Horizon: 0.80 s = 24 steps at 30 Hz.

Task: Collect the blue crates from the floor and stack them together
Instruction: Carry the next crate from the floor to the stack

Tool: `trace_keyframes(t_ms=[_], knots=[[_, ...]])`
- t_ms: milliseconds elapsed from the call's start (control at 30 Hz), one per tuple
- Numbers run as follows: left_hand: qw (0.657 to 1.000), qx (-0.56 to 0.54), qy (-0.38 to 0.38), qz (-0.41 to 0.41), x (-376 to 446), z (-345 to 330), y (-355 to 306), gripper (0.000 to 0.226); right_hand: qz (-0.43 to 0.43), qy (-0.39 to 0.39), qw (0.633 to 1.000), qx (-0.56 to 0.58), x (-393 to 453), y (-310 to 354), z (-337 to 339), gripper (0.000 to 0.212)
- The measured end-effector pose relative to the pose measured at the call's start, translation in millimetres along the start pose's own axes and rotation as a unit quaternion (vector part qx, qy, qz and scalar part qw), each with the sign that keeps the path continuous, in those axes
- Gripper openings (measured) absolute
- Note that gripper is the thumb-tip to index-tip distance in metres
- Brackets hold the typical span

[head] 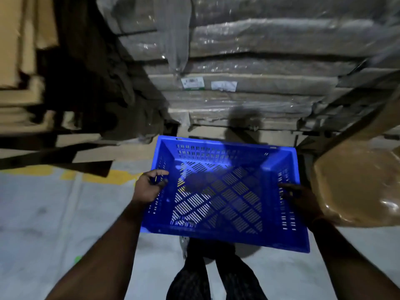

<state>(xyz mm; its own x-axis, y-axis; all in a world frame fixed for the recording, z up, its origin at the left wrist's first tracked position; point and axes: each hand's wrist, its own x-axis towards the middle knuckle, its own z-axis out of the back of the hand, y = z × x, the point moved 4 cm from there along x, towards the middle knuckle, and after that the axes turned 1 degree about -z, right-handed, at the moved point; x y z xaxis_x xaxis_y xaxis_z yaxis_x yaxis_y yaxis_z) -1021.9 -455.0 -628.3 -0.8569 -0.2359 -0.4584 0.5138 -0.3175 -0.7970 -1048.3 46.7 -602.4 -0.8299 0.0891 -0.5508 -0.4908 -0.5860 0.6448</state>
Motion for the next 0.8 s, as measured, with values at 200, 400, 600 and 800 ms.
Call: trace_keyframes(t_ms=[200,400,600,800], knots=[[0.999,0.022,-0.011,-0.025,-44.6,26.9,-85.4,0.024,0.013,-0.030,0.999,0.041,-63.4,48.3,63.1,0.045],[0.999,0.013,-0.029,-0.044,-57.6,31.7,-145.9,0.026,0.045,-0.068,0.995,0.059,-89.0,91.7,108.5,0.040],[0.997,-0.001,-0.047,-0.057,-63.3,40.6,-183.4,0.022,0.072,-0.078,0.994,0.037,-101.4,132.8,154.0,0.024],[0.996,-0.041,-0.062,-0.058,-78.1,42.3,-218.0,0.019,0.089,-0.087,0.992,0.019,-107.1,154.9,180.9,0.018]])
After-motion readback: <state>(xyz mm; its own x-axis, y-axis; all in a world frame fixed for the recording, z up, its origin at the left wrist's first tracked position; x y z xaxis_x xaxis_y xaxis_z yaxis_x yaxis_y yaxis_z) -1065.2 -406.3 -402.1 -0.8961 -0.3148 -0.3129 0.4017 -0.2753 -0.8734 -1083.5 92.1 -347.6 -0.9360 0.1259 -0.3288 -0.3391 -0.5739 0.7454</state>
